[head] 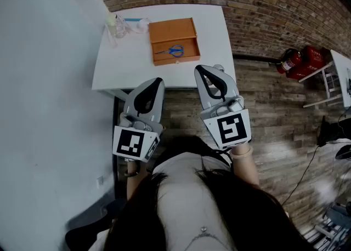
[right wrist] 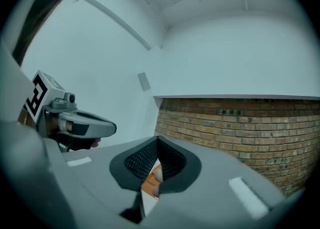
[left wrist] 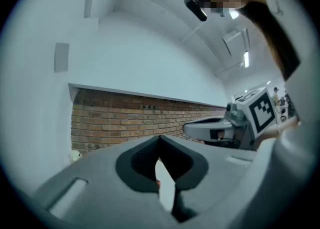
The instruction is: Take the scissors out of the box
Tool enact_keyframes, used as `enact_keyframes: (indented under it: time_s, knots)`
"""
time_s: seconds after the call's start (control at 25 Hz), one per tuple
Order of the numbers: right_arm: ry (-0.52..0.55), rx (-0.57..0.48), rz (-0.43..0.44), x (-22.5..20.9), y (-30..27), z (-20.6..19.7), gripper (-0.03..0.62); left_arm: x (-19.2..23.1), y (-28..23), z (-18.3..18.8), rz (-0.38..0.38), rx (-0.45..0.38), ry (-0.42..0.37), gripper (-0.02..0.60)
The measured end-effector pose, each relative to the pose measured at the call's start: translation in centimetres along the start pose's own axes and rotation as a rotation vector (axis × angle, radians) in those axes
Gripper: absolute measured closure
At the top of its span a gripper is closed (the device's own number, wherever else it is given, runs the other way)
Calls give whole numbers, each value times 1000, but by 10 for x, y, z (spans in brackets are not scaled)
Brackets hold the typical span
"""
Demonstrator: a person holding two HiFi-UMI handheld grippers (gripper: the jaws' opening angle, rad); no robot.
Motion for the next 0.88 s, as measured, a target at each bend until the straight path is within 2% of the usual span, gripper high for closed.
enact_keyframes:
  time_s: [0.4, 0.88]
  knots:
    - [-62, -10, -65, 26, -16, 9, 588, 40, 18, -13, -47, 5, 23, 581]
    - [-71, -1, -104, 21, -23, 7, 586, 48, 8, -14, -87, 7, 16, 581]
Point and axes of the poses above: the fingertips, and each gripper's own axes: y backward along the fingers, x to its left, z out of its top, the point moved 8 cm from there along y, backward along the fingers, and after that the axes turned 2 degrees about x, right-handed, at the moved point
